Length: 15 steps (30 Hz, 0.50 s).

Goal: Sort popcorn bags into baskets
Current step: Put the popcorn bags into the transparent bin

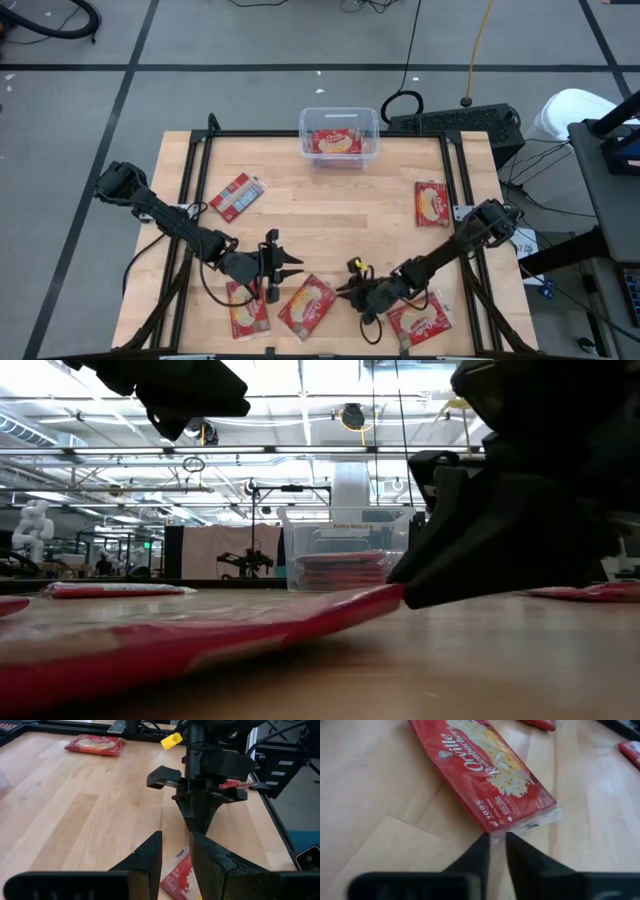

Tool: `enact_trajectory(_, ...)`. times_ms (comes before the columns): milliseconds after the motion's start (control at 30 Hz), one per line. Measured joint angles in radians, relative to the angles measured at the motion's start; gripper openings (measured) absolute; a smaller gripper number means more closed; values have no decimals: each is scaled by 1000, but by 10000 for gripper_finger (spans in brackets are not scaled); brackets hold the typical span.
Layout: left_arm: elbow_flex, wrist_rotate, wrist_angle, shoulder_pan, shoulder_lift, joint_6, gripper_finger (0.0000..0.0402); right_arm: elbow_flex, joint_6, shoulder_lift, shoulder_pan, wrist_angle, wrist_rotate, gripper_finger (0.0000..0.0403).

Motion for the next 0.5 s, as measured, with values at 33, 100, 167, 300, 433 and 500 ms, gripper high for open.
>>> enact_trajectory(33,0,0,0,0,0,-2,102,0,-7,0,-6,5,-7,31)
enact_trajectory(100,0,-2,0,0,1,-2,102,0,-31,0,-19,14,-7,9)
enact_trajectory(167,0,-8,9,7,15,-1,102,0,-66,0,-35,39,-2,9)
enact_trajectory(300,0,-13,15,25,58,-17,102,0,-160,0,-76,81,-2,3)
enact_trajectory(433,0,-12,23,44,122,-48,113,0,-260,0,-111,136,-2,2)
enact_trajectory(500,0,0,35,53,148,-47,129,0,-318,0,-120,160,-2,1)
